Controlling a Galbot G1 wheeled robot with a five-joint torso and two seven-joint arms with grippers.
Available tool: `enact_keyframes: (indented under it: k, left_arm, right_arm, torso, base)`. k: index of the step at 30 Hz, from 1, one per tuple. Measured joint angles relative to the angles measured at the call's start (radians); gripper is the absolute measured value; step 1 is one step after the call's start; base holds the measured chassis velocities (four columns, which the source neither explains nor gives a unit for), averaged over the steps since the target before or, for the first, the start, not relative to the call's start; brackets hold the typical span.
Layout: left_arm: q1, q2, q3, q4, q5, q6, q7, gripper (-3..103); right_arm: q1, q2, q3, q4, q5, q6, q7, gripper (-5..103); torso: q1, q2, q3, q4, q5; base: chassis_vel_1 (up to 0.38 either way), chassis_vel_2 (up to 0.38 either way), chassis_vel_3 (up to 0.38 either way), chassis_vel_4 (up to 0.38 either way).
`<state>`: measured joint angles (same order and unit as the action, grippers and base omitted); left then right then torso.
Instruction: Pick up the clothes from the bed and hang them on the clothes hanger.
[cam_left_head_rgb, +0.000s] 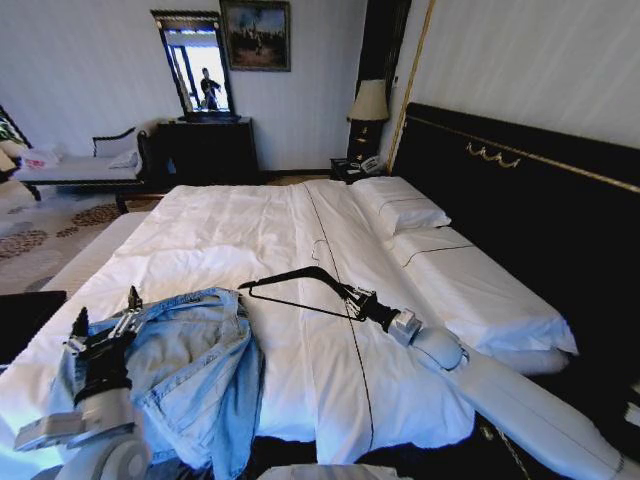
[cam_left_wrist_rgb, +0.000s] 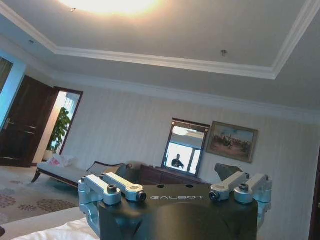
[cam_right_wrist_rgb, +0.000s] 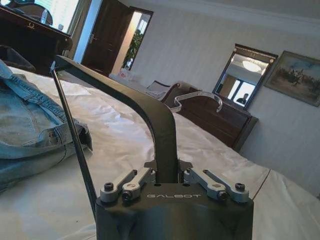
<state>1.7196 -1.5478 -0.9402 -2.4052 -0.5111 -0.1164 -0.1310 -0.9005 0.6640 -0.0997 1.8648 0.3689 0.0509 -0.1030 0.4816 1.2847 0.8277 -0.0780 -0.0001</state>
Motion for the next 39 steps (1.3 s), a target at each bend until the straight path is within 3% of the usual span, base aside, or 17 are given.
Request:
enact_keyframes:
  k: [14,39]
  left_arm:
    - [0.005,0.009,-0.034,0.016,-0.03,-0.005,0.001,100]
    - [0.02,-0.005,-0.041,0.016,-0.034,-0.027,0.003,100]
  right_arm:
    - [0.001,0.041,-0.045,-0.019,-0.015,-0.005,0.026,19]
    - [-0.003,0.093,-0.061,-0.046,-0.055,-0.012,0.023,19]
  torso:
    - [0.0,0.0,0.0,-0.0001,0.0002]
    - [0.0,0.0,0.0,0.0,0.0002]
  base:
    - [0.028,0.026,-0.025,-0.029]
    - [0.175,0.185,-0.177,-0.18]
